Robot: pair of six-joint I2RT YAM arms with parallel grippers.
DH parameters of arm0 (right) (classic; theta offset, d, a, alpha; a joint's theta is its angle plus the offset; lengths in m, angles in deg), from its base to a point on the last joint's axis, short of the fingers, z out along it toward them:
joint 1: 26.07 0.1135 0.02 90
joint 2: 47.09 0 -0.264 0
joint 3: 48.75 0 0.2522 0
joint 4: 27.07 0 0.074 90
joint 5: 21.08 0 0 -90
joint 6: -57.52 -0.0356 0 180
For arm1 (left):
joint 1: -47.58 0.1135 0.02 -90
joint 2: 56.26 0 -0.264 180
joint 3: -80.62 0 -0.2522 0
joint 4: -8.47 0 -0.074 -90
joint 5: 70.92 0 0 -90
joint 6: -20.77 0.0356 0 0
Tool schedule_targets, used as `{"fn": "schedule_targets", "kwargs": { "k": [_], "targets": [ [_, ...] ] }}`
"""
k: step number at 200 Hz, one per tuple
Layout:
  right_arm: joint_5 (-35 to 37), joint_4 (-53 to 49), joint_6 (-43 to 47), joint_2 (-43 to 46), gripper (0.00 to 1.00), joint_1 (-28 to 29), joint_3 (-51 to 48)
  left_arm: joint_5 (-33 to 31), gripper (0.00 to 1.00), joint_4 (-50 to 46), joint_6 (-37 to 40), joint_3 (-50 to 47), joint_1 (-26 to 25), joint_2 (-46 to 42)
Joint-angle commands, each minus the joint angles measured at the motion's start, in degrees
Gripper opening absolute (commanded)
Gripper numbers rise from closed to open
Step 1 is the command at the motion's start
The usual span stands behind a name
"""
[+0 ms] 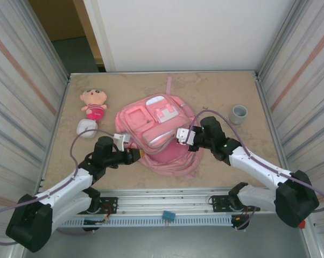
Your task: Pack books, pencil case, and school supplies into a backpack
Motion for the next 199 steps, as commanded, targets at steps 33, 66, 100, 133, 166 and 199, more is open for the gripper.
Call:
{"fn": "schedule_targets", "kwargs": {
  "k": [33, 66, 100, 133, 166, 199],
  "targets": [
    [0.64, 4.47, -0.79, -1.50, 0.00, 0.39, 1.11, 0.60, 0.11, 4.33, -1.31, 3.75, -11.20, 1.68],
    [0.18, 4.40, -0.11, -0.85, 0.00, 0.58, 0.56, -0.78, 0.12, 9.28, -1.50, 5.44, -14.85, 6.72],
    [-4.57, 3.34, 1.29, 1.37, 0.00, -2.56, -0.06, -4.50, 0.34, 6.50, 1.19, 6.92, -14.97, 5.97],
    [-7.92, -1.87, 2.59, 0.75, 0.00, -6.78, 3.21, -13.73, 0.55, -3.93, 8.52, 9.83, -14.90, -1.30],
    [-7.74, -5.01, -6.72, 3.84, 0.39, -7.81, 5.03, -26.34, 0.65, -13.32, 8.49, 11.41, -11.65, -8.11],
    [-5.64, -12.24, -38.82, 8.49, 0.57, -7.69, 9.31, -24.81, 0.67, -16.32, 0.64, 10.49, -1.59, -8.25]
  ]
}}
